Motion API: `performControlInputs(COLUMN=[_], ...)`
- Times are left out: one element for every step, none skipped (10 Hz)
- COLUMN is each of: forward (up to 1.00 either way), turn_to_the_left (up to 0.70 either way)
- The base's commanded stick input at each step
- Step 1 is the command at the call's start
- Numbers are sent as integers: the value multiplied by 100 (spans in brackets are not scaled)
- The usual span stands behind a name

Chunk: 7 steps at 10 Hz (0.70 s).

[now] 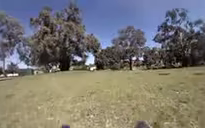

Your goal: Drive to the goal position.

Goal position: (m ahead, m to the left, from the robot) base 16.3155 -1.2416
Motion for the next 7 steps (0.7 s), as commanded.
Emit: performControlInputs(forward=[100,100,100,100,100,100,100], turn_to_the_left=[0,0,0,0,0,0,0])
